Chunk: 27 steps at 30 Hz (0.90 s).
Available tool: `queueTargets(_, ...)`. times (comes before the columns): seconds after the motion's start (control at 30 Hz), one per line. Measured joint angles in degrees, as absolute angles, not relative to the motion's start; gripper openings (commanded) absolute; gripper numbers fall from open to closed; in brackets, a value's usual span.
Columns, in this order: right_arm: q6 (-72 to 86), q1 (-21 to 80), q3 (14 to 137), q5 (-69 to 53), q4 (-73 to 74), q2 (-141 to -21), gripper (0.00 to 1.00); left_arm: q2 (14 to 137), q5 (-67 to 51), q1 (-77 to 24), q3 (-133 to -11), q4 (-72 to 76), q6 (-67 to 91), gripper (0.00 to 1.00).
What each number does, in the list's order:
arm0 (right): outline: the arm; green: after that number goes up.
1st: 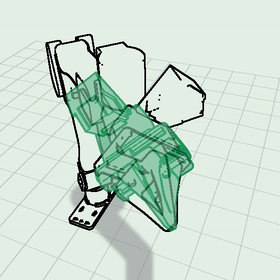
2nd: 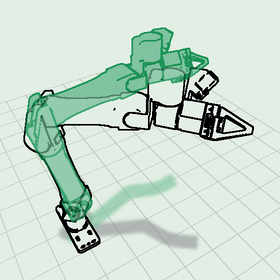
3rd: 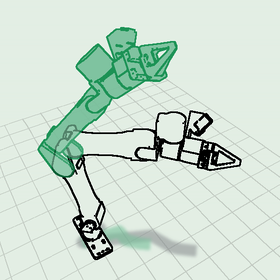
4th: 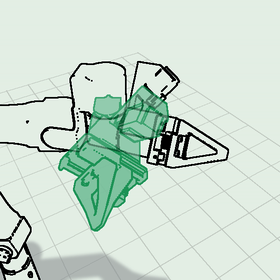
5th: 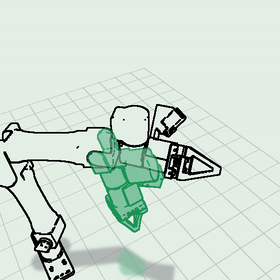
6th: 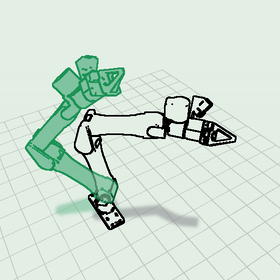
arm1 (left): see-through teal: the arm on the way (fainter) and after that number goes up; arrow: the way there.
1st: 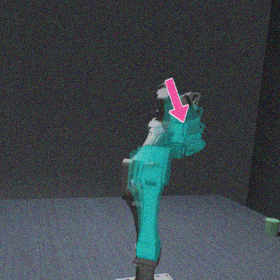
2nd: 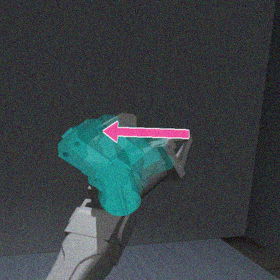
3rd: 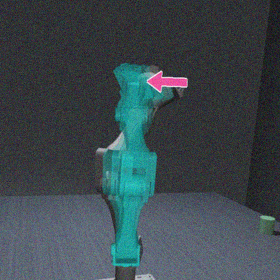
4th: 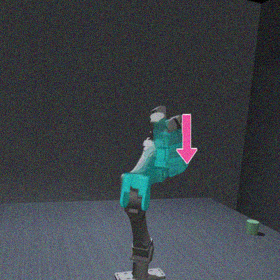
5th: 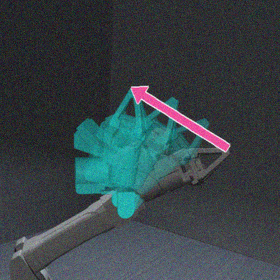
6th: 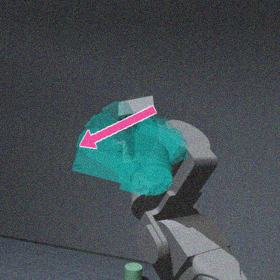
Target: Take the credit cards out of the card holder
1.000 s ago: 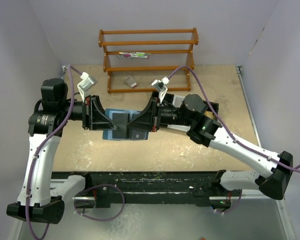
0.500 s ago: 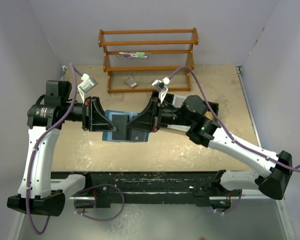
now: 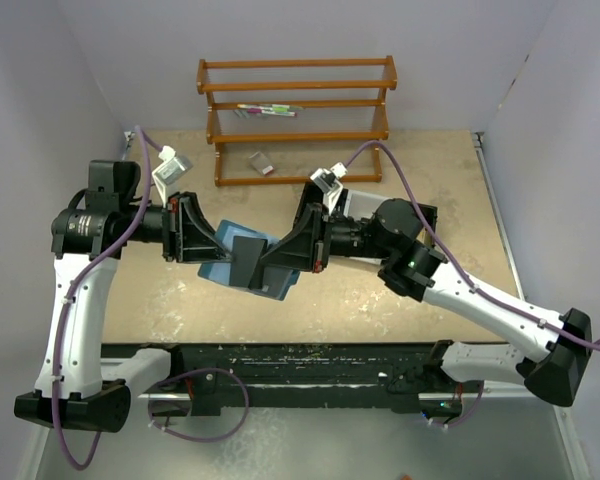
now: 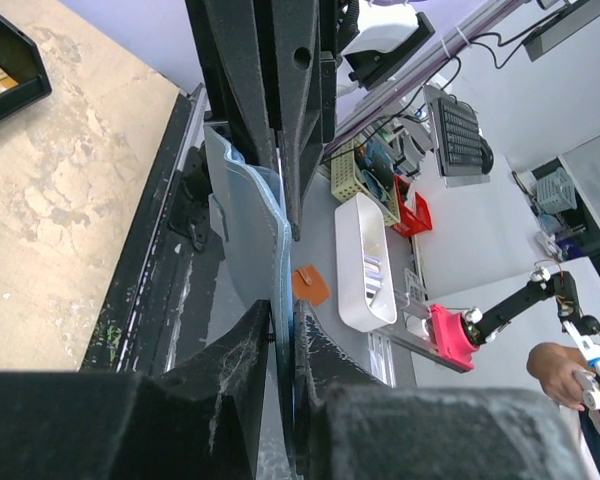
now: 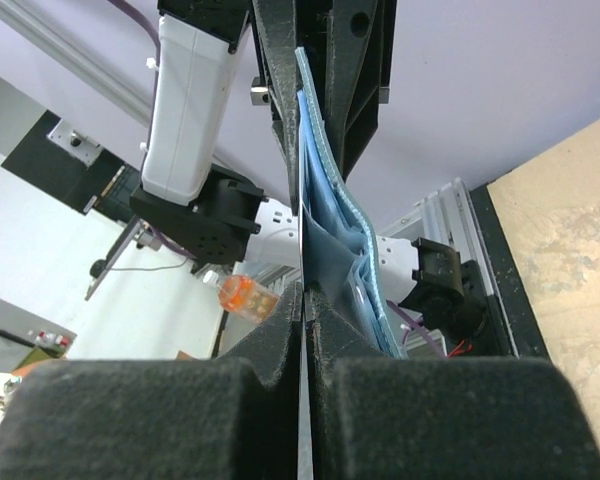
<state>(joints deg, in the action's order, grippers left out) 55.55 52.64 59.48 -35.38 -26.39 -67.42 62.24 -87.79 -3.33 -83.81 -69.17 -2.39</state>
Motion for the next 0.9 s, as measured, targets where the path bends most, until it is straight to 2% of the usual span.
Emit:
queueTargets(0.13, 55.61, 52.12, 58.33, -35.33, -26.13, -65.84, 0.0, 62.22, -87.79, -3.09, -83.81, -69.14, -2.59, 0.0)
queueTargets(0.67, 56.1, 48.16, 53.52, -34.02, -24.27, -62.04, 0.0, 60.69, -87.07, -1.52, -84.64, -61.63, 3.6, 0.0)
queueTargets(0.9, 56.4, 42.15, 51.68, -34.22, -21.8, -57.95, 0.0, 55.94, -74.94, -1.52, -84.4, -56.01, 4.62, 0.0)
